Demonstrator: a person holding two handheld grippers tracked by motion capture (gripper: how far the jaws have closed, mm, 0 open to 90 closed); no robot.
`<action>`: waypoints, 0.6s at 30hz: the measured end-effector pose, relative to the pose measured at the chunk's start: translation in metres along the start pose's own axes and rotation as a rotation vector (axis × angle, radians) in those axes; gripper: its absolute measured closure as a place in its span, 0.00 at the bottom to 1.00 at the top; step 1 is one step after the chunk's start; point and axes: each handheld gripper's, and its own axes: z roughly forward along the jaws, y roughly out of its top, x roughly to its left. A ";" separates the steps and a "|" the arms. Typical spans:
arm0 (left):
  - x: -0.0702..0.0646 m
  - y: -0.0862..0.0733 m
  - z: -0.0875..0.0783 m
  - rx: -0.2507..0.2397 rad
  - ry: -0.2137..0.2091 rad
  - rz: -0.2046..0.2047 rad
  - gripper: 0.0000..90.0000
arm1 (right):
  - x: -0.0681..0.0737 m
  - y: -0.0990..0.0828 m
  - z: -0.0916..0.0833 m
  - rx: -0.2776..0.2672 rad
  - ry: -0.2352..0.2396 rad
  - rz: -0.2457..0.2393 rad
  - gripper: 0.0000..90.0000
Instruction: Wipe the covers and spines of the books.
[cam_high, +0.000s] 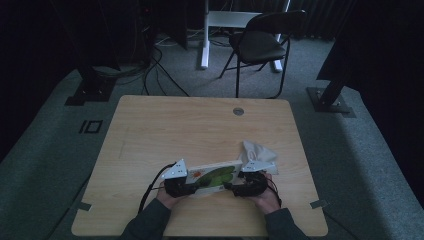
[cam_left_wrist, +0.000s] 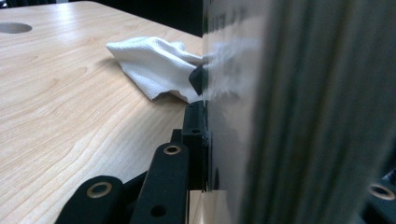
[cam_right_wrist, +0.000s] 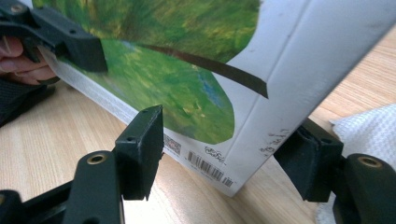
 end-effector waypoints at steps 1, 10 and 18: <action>0.000 0.000 0.000 -0.004 0.002 -0.003 0.86 | 0.001 0.000 0.001 0.004 0.001 -0.002 0.38; -0.004 0.002 0.003 0.027 0.014 0.021 0.86 | 0.002 0.001 0.001 0.000 0.000 -0.008 0.38; -0.009 0.011 -0.007 0.029 0.036 0.042 0.87 | 0.007 0.005 -0.001 -0.018 -0.009 -0.045 0.42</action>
